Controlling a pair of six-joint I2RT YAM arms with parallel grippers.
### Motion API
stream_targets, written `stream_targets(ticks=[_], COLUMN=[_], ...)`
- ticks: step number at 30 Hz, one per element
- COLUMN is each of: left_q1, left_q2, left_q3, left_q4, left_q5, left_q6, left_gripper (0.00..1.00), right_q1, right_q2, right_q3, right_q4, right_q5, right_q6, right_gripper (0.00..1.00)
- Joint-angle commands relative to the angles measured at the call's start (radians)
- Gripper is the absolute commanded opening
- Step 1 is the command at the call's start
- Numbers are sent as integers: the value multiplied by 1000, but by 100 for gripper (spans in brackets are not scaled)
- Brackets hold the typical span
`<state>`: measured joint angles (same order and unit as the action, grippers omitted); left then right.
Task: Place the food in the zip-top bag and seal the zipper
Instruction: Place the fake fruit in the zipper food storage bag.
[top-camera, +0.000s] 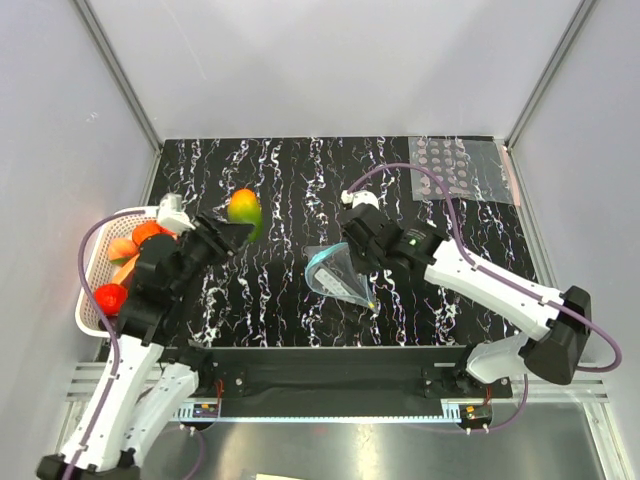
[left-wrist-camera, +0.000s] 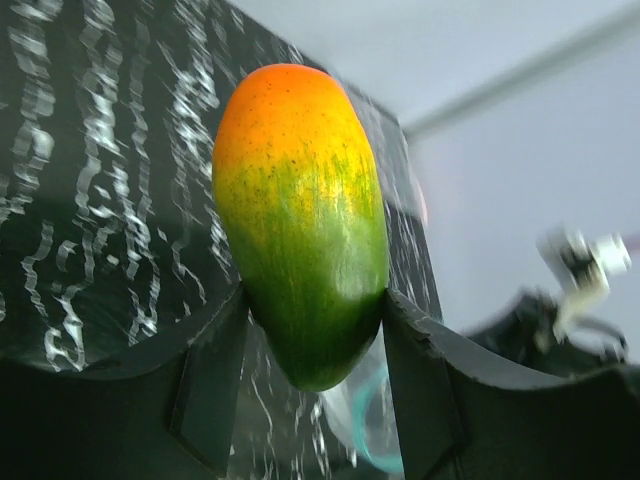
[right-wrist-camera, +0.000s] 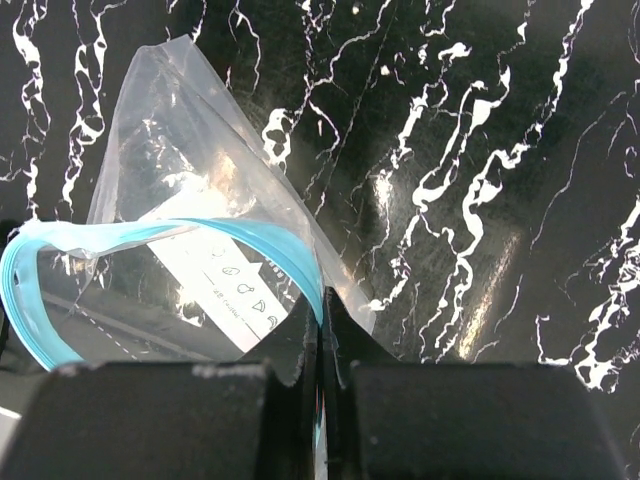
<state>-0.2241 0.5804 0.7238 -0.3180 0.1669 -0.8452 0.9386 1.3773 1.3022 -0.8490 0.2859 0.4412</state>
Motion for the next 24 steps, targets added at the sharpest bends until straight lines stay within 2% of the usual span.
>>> stream_targets(ticks=[1, 5, 9, 12, 18, 24], left_q1=[-128, -273, -450, -541, -619, -618], left_q2=[21, 76, 111, 144, 226, 338], left_q3=[104, 154, 151, 150, 177, 227], left_q4=[-50, -92, -118, -131, -118, -113], left_q5=[16, 13, -26, -40, 3, 37], left_q6=[130, 222, 273, 299, 317, 318], left_gripper=[39, 39, 39, 38, 38, 39], right_q1=[-9, -23, -56, -89, -109, -110], right_q2=[26, 39, 52, 61, 63, 72], right_q3=[61, 72, 65, 63, 52, 19], right_q4=[25, 31, 48, 62, 111, 166], right_q5=[35, 41, 30, 21, 48, 49], right_q6=[-12, -22, -32, -41, -52, -71], right_gripper=[0, 0, 0, 0, 0, 0])
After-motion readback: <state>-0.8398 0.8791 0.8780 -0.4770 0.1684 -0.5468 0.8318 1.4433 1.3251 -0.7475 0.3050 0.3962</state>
